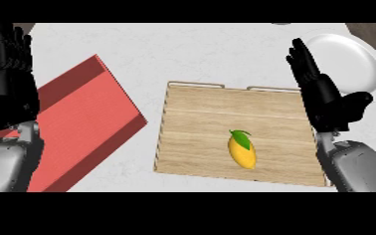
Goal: Pick the lemon from the tray and place it in the plate
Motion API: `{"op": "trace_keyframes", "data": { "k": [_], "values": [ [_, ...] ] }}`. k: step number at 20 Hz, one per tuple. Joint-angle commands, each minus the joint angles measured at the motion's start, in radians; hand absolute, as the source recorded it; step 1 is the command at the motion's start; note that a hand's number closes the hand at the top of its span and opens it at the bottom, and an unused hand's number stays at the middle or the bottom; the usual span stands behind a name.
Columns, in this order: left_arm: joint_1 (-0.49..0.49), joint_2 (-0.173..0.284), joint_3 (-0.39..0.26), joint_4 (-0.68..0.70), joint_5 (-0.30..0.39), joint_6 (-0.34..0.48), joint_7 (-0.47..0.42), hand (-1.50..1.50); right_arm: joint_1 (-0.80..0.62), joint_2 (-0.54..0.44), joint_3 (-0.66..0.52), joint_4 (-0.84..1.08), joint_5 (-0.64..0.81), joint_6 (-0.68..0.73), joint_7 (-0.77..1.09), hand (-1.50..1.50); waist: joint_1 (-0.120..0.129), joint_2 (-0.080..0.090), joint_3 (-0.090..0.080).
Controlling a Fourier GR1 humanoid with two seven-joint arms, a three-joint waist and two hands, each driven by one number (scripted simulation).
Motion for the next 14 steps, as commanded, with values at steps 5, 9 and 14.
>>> {"op": "trace_keyframes", "data": {
  "k": [5, 9, 14],
  "values": [
    [0.077, -0.035, -0.132, 0.075, 0.06, -0.159, 0.094, 0.0, -0.132, 0.03, 0.18, 0.007, -0.212, 0.475, -0.039, 1.5, 0.056, 0.031, -0.001],
    [0.127, -0.033, -0.164, 0.126, 0.125, -0.257, 0.17, 0.0, -0.126, -0.074, 0.129, 0.12, 0.024, 0.442, -0.346, -1.5, 0.009, 0.021, -0.001],
    [0.115, -0.053, -0.157, 0.202, 0.124, -0.27, 0.129, 0.0, -0.106, -0.098, 0.139, 0.346, -0.069, 0.762, -0.593, -1.5, 0.007, 0.019, -0.003]
  ]
}}
